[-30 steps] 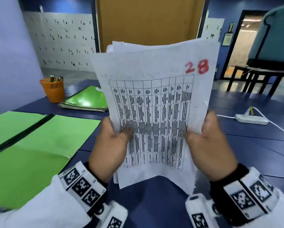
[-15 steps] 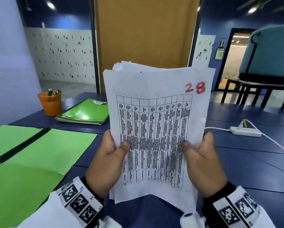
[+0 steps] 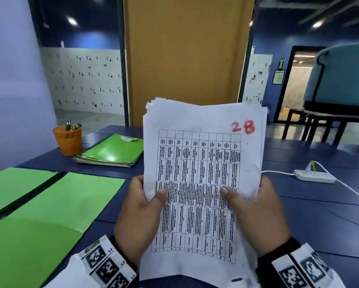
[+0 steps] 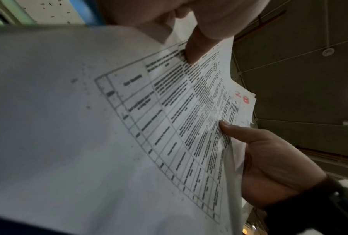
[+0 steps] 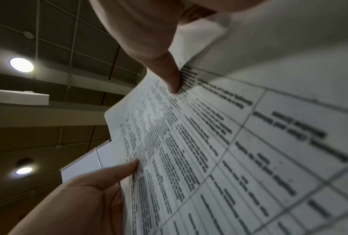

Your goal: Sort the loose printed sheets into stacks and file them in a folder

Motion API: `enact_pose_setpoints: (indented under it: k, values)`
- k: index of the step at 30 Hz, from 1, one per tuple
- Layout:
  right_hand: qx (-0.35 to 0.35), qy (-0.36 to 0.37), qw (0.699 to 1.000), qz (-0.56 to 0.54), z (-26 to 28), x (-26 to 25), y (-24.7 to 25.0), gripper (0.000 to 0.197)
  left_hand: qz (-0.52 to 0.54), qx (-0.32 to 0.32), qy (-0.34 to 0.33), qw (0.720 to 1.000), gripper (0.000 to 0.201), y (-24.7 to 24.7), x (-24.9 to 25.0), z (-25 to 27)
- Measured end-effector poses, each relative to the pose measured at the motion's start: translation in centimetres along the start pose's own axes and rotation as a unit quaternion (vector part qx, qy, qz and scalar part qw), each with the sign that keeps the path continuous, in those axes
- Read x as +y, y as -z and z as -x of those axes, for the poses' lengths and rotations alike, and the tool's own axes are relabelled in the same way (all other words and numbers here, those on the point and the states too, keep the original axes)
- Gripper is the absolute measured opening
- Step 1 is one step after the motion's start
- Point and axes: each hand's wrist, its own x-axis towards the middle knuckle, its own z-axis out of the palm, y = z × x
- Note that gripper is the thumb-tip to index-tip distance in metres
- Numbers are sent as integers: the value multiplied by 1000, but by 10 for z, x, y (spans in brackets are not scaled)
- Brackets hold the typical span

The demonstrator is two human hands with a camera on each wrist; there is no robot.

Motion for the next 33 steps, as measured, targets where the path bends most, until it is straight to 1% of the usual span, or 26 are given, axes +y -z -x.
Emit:
enact_pose_setpoints:
  k: [3, 6, 8, 12, 15, 17, 19, 21, 23, 25, 27, 30, 32, 33]
  values:
    - [20, 7, 1000, -14, 2, 3, -4, 34, 34, -1, -14, 999, 18, -1, 1, 5]
    - [36, 36, 998, -40, 2, -1, -7, 35, 36, 15, -51, 998, 18, -3, 1, 4]
    - [33, 58, 997, -41, 1, -4, -8, 37, 61, 21, -57, 996, 22, -3, 4, 2]
    - [20, 77, 996, -25, 5, -3, -5, 40, 78, -13, -52, 996, 30, 5, 1, 3]
    - [39, 108, 993, -40, 5, -13, 3, 49, 76, -20, -84, 993, 31, 8, 2, 3]
    - [36, 125, 991, -41, 0, -22, 7, 52, 77, -27, -101, 992, 38, 6, 5, 5]
    - [15, 132, 991, -28, -4, -25, 6, 47, 65, -24, -108, 992, 36, 2, 6, 6]
    - [7, 132, 991, -1, -4, -21, 1, 42, 40, -14, -115, 992, 30, -2, 6, 7]
    - [5, 141, 990, 15, -1, -14, -4, 46, 25, -2, -107, 994, 27, -5, 5, 5]
    - [2, 142, 990, 7, 3, -13, -6, 49, 23, 4, -87, 996, 27, -6, 3, 3]
    - [-6, 131, 991, -17, 6, -15, -3, 52, 37, -9, -57, 998, 27, -5, 2, 2]
    - [-2, 122, 992, -44, 8, -22, 4, 49, 70, -25, -38, 997, 35, -1, 4, 3]
    - [5, 130, 990, -59, 3, -25, 7, 47, 81, -21, -59, 995, 48, 2, 12, 2]
    - [1, 137, 989, -57, 1, -27, 8, 46, 81, -18, -80, 993, 58, 3, 18, 1]
